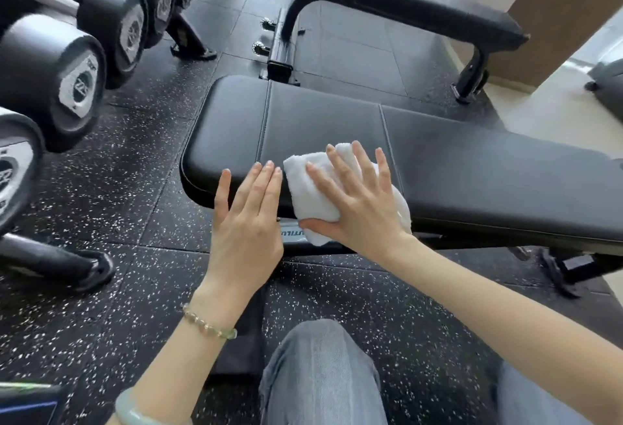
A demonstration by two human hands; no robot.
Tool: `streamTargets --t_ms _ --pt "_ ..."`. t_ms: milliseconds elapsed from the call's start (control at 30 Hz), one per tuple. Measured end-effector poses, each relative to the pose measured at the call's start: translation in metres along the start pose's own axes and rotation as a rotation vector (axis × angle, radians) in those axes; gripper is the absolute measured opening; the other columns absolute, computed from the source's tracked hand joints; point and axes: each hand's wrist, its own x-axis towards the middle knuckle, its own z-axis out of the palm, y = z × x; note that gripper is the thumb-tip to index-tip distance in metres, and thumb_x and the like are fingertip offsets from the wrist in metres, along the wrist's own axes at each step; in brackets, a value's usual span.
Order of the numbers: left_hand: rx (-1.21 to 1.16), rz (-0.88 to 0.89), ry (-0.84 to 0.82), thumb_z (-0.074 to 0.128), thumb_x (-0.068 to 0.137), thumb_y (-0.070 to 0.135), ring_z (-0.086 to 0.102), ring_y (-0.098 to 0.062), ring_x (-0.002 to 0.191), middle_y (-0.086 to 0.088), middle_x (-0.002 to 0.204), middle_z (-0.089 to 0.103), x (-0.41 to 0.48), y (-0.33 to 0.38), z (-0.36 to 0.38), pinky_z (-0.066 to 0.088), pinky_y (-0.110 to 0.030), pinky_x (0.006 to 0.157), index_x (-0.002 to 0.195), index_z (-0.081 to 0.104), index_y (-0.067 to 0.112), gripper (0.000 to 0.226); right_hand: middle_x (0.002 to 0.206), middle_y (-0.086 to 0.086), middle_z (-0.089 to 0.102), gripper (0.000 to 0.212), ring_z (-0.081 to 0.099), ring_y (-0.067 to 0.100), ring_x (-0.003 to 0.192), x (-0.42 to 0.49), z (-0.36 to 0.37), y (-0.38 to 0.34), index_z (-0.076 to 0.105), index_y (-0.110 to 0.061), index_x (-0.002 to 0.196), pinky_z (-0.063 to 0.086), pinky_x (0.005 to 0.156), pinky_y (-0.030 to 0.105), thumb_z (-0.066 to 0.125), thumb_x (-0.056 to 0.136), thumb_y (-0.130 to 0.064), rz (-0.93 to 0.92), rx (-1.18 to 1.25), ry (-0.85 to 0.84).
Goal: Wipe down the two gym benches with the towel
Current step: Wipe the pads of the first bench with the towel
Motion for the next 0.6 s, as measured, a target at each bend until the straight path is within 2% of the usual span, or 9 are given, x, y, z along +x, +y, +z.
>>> streamTargets --t_ms 167,233,300,367,467,600 --pt "0.017 -0.041 0.036 0.048 0.075 0.004 0.038 -0.025 0.134 -0.013 0.14 0.047 -0.004 0.007 0.009 0.008 -0.051 0.116 0.136 0.044 -0.001 0.061 0.146 0.019 0.038 0.076 0.026 0.04 0.138 -0.003 0.0 -0.002 0.051 -0.023 0.135 0.014 0.112 0.06 0.032 0.083 -0.076 0.019 0.027 0.053" --pt "0.027 -0.054 0.091 0.043 0.078 0.007 0.043 -0.026 0.131 -0.013 0.136 0.051 -0.001 0.009 0.011 0.008 -0.05 0.116 0.132 0.048 -0.001 0.055 0.148 0.019 0.035 0.074 0.023 0.036 0.139 -0.005 -0.001 -0.001 0.049 -0.018 0.137 0.01 0.114 0.057 0.036 0.086 -0.07 0.012 0.06 0.114" --pt "0.049 -0.047 0.152 0.04 0.078 0.01 0.046 -0.026 0.128 -0.012 0.133 0.054 0.002 0.01 0.015 0.008 -0.049 0.116 0.129 0.051 0.0 0.053 0.147 0.019 0.036 0.067 0.025 0.034 0.139 -0.006 -0.001 0.002 0.047 -0.011 0.137 0.009 0.115 0.054 0.038 0.09 -0.058 -0.044 0.086 0.184" --pt "0.084 -0.042 0.189 0.042 0.076 0.01 0.045 -0.025 0.129 -0.011 0.134 0.054 0.001 0.01 0.02 0.009 -0.049 0.116 0.13 0.05 0.001 0.056 0.142 0.019 0.043 0.063 0.034 0.034 0.136 -0.007 0.003 0.007 0.048 -0.003 0.135 0.014 0.115 0.052 0.041 0.094 -0.05 -0.118 0.08 0.214" --pt "0.111 -0.012 0.191 0.04 0.073 0.015 0.041 -0.025 0.132 -0.012 0.138 0.05 -0.005 0.008 0.026 0.01 -0.05 0.115 0.134 0.046 0.002 0.063 0.136 0.019 0.05 0.069 0.043 0.034 0.13 -0.003 0.006 0.011 0.049 0.0 0.132 0.026 0.112 0.047 0.037 0.092 -0.054 -0.161 0.109 0.137" --pt "0.175 0.078 0.145 0.038 0.076 0.025 0.037 -0.028 0.135 -0.016 0.142 0.045 -0.012 0.0 0.027 0.008 -0.049 0.115 0.138 0.041 0.0 0.067 0.141 0.015 0.046 0.079 0.04 0.033 0.132 0.001 0.004 0.013 0.039 -0.008 0.141 0.03 0.109 0.044 0.025 0.088 -0.064 -0.202 0.121 0.045"
